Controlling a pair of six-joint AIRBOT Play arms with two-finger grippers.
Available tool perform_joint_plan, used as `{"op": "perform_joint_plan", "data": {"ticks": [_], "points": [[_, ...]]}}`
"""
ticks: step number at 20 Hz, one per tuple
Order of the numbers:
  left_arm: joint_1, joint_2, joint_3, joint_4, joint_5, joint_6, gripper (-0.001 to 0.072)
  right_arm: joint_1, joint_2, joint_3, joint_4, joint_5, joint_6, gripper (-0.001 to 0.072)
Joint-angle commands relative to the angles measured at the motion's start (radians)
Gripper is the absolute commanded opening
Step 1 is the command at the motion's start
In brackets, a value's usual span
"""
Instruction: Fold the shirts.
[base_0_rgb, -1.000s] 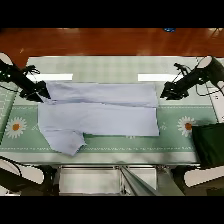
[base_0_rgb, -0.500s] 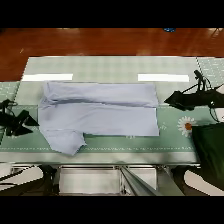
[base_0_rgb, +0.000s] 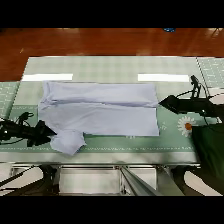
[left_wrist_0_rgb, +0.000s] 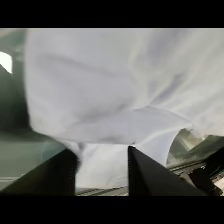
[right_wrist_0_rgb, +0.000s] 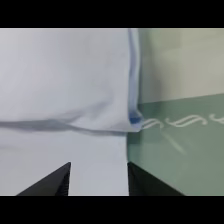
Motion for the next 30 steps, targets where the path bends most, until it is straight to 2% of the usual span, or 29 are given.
{"op": "perform_joint_plan", "data": {"ticks": [1, 4, 6, 9, 14, 17, 18, 19, 21, 22, 25, 30], "points": [[-0.096, 0.004, -0.046, -0.033, 0.175, 0.029, 0.0014, -0.167, 0.003, -0.007, -0.052, 0.103, 0.018, 0.0407], [-0.113, 0.017, -0.005, -0.054, 0.106, 0.055, 0.0015, -0.272, 0.004, -0.056, -0.164, 0.359, 0.035, 0.0407], [-0.113, 0.038, 0.021, -0.054, 0.087, 0.056, 0.0016, -0.269, 0.003, -0.138, -0.170, 0.421, 0.035, 0.0407], [-0.113, 0.067, 0.034, -0.054, 0.083, 0.055, 0.0015, -0.196, 0.003, -0.232, -0.165, 0.377, 0.043, 0.0407], [-0.113, 0.071, 0.034, -0.076, 0.084, 0.055, 0.0015, -0.018, -0.018, -0.248, -0.155, 0.217, 0.159, 0.0407], [-0.113, 0.071, 0.034, -0.084, 0.084, 0.056, 0.0015, 0.083, -0.067, -0.231, -0.043, 0.107, 0.160, 0.0404], [-0.113, 0.072, 0.034, -0.084, 0.084, 0.056, 0.0015, 0.111, -0.079, -0.214, -0.022, 0.077, 0.160, 0.0379], [-0.113, 0.073, 0.034, -0.084, 0.084, 0.056, 0.0016, 0.129, -0.085, -0.196, -0.014, 0.060, 0.160, 0.0308], [-0.111, 0.073, 0.047, -0.085, 0.084, 0.056, 0.0016, 0.140, -0.088, -0.152, -0.005, 0.073, 0.122, 0.0028], [-0.111, 0.074, 0.063, -0.090, 0.082, 0.056, 0.0016, 0.140, -0.087, -0.124, -0.003, 0.111, 0.090, 0.0022], [-0.111, 0.087, 0.155, -0.151, 0.065, 0.082, 0.0015, 0.140, -0.053, -0.028, -0.060, 0.179, 0.093, 0.0022], [-0.120, 0.054, 0.365, -0.239, 0.079, 0.081, 0.0015, 0.140, -0.082, 0.174, -0.099, 0.160, 0.142, 0.0022]]}}
